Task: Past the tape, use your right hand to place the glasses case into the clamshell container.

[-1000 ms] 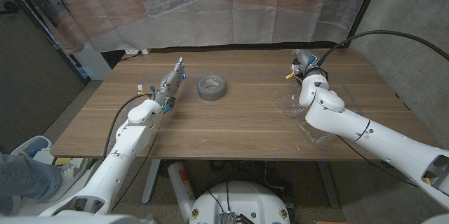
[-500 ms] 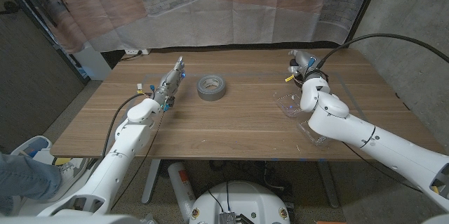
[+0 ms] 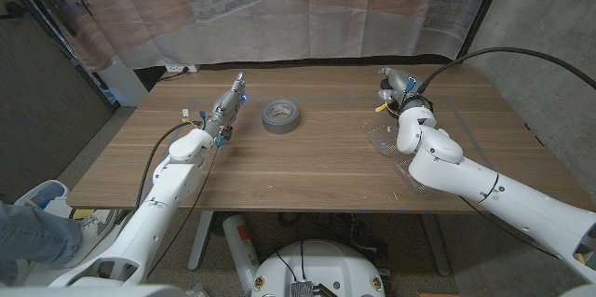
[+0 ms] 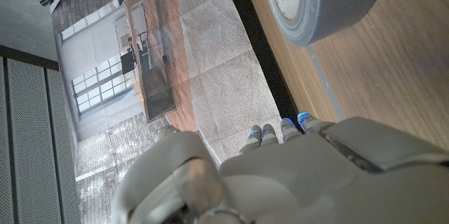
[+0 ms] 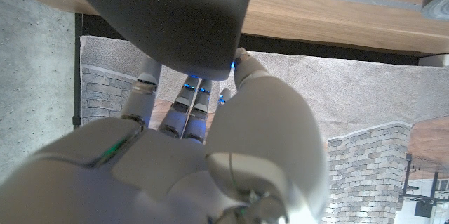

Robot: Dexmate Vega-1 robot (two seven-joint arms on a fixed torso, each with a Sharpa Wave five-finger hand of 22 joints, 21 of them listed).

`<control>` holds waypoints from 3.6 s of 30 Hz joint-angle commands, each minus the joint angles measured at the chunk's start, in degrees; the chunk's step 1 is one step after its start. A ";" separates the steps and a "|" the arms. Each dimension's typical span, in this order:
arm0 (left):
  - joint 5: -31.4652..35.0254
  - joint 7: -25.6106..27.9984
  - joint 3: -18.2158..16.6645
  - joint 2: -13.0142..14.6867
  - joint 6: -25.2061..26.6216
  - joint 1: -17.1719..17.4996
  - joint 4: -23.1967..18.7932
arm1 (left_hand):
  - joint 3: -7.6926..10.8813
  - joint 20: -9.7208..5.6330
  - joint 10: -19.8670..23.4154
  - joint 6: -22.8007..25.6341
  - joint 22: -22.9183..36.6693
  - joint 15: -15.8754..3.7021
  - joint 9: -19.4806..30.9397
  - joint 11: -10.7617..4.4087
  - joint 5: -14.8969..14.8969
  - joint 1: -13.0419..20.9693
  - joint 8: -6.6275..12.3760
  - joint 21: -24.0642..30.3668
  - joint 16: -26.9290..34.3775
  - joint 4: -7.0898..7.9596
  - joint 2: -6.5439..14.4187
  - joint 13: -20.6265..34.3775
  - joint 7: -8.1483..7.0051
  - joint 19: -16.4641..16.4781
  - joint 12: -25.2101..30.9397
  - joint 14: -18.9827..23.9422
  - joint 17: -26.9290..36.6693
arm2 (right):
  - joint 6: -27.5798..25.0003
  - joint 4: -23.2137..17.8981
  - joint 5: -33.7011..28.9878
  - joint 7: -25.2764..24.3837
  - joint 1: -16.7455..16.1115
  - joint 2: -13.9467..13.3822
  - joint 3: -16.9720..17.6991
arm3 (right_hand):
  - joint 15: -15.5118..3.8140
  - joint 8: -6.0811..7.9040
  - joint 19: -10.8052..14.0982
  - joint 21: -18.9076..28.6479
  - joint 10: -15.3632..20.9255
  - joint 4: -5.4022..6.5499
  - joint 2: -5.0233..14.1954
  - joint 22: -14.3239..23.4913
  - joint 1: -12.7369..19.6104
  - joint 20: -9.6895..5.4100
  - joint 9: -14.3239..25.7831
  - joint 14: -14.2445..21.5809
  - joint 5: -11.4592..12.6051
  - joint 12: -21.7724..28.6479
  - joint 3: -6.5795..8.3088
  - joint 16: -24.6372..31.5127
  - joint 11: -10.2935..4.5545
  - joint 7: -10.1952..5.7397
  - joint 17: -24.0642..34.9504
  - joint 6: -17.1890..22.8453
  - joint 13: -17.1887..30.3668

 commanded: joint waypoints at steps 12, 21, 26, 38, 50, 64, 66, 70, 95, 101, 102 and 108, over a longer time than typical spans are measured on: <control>0.09 0.45 -0.21 0.32 0.58 0.14 -0.98 | -0.51 -0.11 -0.27 -0.15 0.18 -0.02 0.12 0.18 -0.08 0.31 0.51 0.25 0.34 0.11 0.46 0.09 0.34 -1.89 0.22 -2.44 0.26 | 1.80 1.84 -3.31 -1.40 -2.93 3.02 0.53 | -2.63 -0.22 8.08 1.17 0.85 -0.07 1.47 0.28 1.50 -16.70 0.20 1.13 0.68 0.11 -0.37 0.30 -0.07 -0.13 0.26 0.64 0.16; 0.34 0.51 0.02 0.44 0.87 0.16 -1.41 | -0.58 -0.09 -0.23 -0.17 0.18 -0.02 0.12 0.23 -0.10 0.35 0.51 0.25 0.36 0.11 0.48 0.09 0.28 -1.92 0.23 -2.41 0.26 | 1.56 3.14 -3.45 -1.20 -3.27 4.07 0.62 | -2.56 -0.24 8.05 1.58 0.96 -0.04 1.43 0.28 1.39 -16.60 0.21 1.22 0.75 0.10 -0.46 0.29 0.05 -0.11 0.32 0.71 0.18; 0.29 0.70 -0.24 0.61 1.08 0.67 -1.86 | -0.62 -0.09 -0.25 -0.15 0.18 -0.02 0.12 0.24 -0.11 0.37 0.52 0.24 0.34 0.11 0.51 0.09 0.35 -1.95 0.23 -2.45 0.26 | 1.09 3.96 -3.69 -1.33 -3.38 4.61 0.39 | -2.55 -0.23 8.04 1.80 1.05 -0.01 1.40 0.28 1.30 -16.64 0.23 1.26 0.78 0.10 -0.52 0.27 0.00 -0.12 0.36 0.82 0.19; 0.48 1.04 -0.70 1.20 1.80 1.38 -3.52 | -0.72 -0.06 -0.21 -0.12 0.18 0.00 0.12 0.22 -0.14 0.44 0.52 0.24 0.35 0.10 0.57 0.09 0.34 -1.96 0.24 -2.44 0.26 | 1.63 5.21 -3.83 -3.69 -5.02 5.40 0.96 | -2.73 -0.26 7.89 2.27 1.11 0.14 1.42 0.25 0.99 -16.62 0.26 1.78 0.87 0.06 -0.68 0.43 -0.06 -0.24 0.47 0.93 0.22; 0.85 1.25 -0.45 1.28 2.48 1.50 -4.28 | -0.83 -0.07 -0.27 -0.11 0.18 0.00 0.12 0.26 -0.17 0.51 0.53 0.22 0.33 0.10 0.61 0.09 0.33 -2.01 0.22 -2.52 0.26 | 5.28 8.06 -1.31 -6.04 -6.29 6.85 2.70 | -3.17 -0.33 7.75 2.74 1.50 0.09 1.53 0.16 0.99 -16.74 0.29 2.35 1.04 0.16 -0.66 0.60 -0.30 -0.32 0.59 0.94 0.26; 1.10 1.46 -0.17 1.10 2.69 1.63 -4.52 | -0.95 -0.05 -0.29 -0.13 0.18 -0.01 0.11 0.24 -0.20 0.59 0.52 0.21 0.34 0.08 0.67 0.09 0.38 -2.07 0.22 -2.51 0.26 | 6.08 10.04 0.27 -5.76 -5.84 7.53 2.67 | -3.18 -0.36 7.59 3.18 1.61 0.19 1.65 0.07 0.81 -16.81 0.34 2.31 1.19 0.16 -0.70 0.53 -0.21 -0.34 0.71 1.01 0.31; 1.15 1.61 -0.20 1.11 2.80 1.80 -4.77 | -0.97 -0.04 -0.28 -0.11 0.18 -0.03 0.11 0.30 -0.21 0.60 0.52 0.21 0.33 0.08 0.68 0.09 0.35 -2.08 0.23 -2.53 0.26 | 6.15 10.15 0.56 -5.85 -5.97 7.57 2.79 | -3.12 -0.36 7.55 3.25 1.47 0.20 1.65 0.05 0.77 -16.83 0.35 2.31 1.21 0.09 -0.72 0.52 -0.33 -0.33 0.73 1.02 0.31; 1.17 1.75 -0.24 1.13 2.91 2.10 -5.17 | -1.01 -0.04 -0.29 -0.04 0.18 -0.06 0.11 0.30 -0.21 0.63 0.55 0.21 0.35 0.07 0.70 0.09 0.31 -2.08 0.22 -2.49 0.26 | 6.29 10.28 0.99 -6.00 -6.12 7.52 2.86 | -3.13 -0.37 7.32 3.32 1.57 0.20 1.64 -0.01 0.72 -16.73 0.36 2.26 1.26 0.11 -0.74 0.48 -0.26 -0.41 0.77 1.05 0.33; 1.44 2.71 -0.38 1.24 3.62 4.08 -7.33 | -1.22 -0.11 -0.28 0.04 0.18 0.00 0.09 0.18 -0.28 0.79 0.55 0.24 0.35 0.06 0.84 0.09 0.30 -2.06 0.23 -2.51 0.26 | 8.44 10.87 2.25 -7.30 -6.80 7.23 3.09 | -2.26 -0.44 5.02 3.56 1.92 0.52 0.96 -0.75 -0.51 -15.05 0.46 2.16 1.50 0.13 -1.33 0.22 -0.06 -0.17 0.93 1.22 0.42; 1.52 2.98 -0.43 1.26 3.88 4.46 -8.01 | -1.27 -0.09 -0.21 0.06 0.18 0.06 0.09 0.24 -0.29 0.82 0.56 0.23 0.34 0.06 0.86 0.09 0.31 -2.09 0.26 -2.55 0.26 | 8.97 10.97 2.58 -7.31 -6.81 7.19 3.35 | -1.54 -0.55 5.17 3.82 1.74 1.01 0.28 -1.40 -1.87 -14.55 0.48 1.70 1.46 0.00 -1.99 -0.06 0.41 0.07 0.93 1.06 0.45; 1.55 3.02 -0.43 1.26 3.86 4.51 -8.07 | -1.28 -0.09 -0.22 0.07 0.18 0.08 0.09 0.19 -0.30 0.82 0.56 0.23 0.35 0.06 0.87 0.09 0.29 -2.08 0.26 -2.53 0.26 | 9.14 10.99 2.62 -7.42 -6.87 7.18 3.41 | -1.45 -0.58 5.00 3.77 1.72 1.05 0.21 -1.51 -2.01 -14.33 0.49 1.69 1.45 -0.01 -2.06 -0.07 0.38 0.05 0.93 1.02 0.46; 1.59 3.16 -0.45 1.26 4.12 4.67 -8.34 | -1.34 -0.07 -0.24 0.07 0.18 0.03 0.08 0.18 -0.32 0.86 0.55 0.24 0.35 0.06 0.91 0.09 0.31 -2.08 0.25 -2.53 0.26 | 9.40 10.71 2.67 -7.23 -6.88 6.87 3.54 | 0.12 -0.74 4.41 3.26 1.38 2.23 -1.35 -3.74 -5.48 -11.48 0.52 1.62 0.84 -0.25 -3.67 -0.33 1.18 0.70 0.80 0.75 0.49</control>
